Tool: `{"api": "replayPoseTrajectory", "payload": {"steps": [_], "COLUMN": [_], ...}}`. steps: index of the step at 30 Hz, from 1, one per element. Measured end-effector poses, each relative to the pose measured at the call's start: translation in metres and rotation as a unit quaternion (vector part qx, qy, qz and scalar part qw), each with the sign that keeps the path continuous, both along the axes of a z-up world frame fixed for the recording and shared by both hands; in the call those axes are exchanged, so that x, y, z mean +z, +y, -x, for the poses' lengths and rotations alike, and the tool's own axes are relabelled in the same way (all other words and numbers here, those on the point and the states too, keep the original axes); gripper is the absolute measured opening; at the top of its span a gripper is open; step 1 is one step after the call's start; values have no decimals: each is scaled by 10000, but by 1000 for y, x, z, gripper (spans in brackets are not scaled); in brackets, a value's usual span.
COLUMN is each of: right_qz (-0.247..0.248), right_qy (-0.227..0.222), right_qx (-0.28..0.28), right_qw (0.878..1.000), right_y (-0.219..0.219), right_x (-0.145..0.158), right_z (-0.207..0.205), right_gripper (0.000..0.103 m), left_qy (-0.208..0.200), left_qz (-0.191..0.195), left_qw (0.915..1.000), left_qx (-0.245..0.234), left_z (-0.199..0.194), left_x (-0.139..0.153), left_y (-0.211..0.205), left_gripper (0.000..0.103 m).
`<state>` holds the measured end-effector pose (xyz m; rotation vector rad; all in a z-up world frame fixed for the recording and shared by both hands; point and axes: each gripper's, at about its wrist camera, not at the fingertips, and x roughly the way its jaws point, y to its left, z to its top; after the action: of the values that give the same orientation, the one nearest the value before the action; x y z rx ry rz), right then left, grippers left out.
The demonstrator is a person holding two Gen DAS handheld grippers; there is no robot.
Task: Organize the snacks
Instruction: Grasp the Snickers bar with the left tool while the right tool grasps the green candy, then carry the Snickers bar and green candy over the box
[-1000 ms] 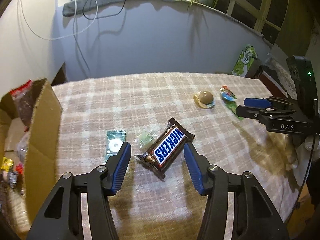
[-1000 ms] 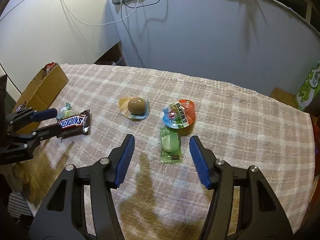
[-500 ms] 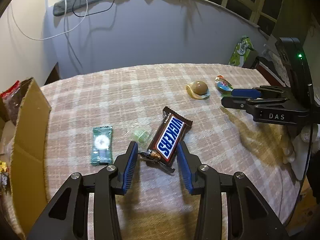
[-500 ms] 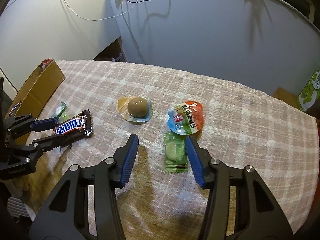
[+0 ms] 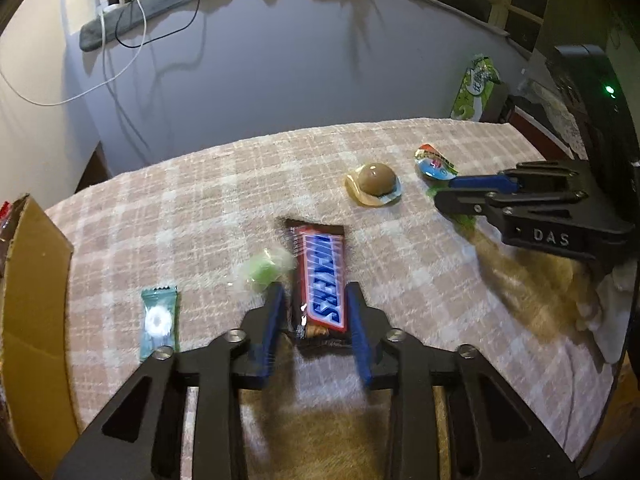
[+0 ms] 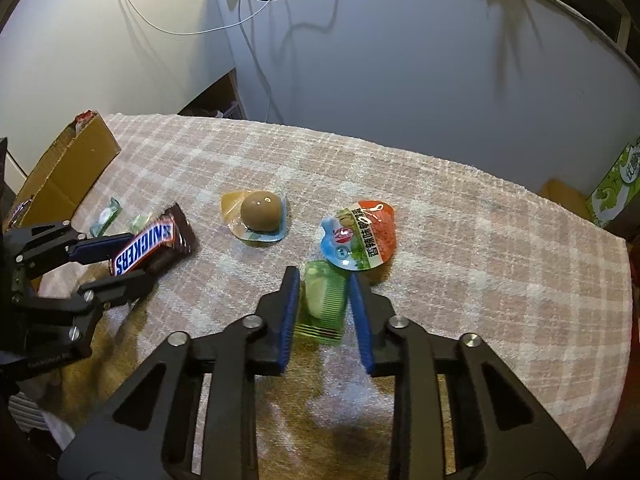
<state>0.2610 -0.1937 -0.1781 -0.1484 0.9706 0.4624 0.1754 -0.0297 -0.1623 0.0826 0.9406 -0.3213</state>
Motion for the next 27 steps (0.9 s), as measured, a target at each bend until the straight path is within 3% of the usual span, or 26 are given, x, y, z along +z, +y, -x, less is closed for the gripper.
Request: {"api": "replayPoseTrajectory", "payload": {"steps": [13,27], "right_qz": [-337,-479], "right_qy": [-80,-384], "right_qx": [-18,84], "right_qw": [9994,9981], "right_y": [-15,-14], "right_x": [12,43], "right_z": [18,49], "right_gripper": [22,22], "left_qy": [-36,-309], "left_qz": [604,857], "left_qw": [9978,9948], "left_qx": [266,449], "left_z": [25,56], "left_x": [12,39], "left_y": [22,43], "left_gripper": [28,28]}}
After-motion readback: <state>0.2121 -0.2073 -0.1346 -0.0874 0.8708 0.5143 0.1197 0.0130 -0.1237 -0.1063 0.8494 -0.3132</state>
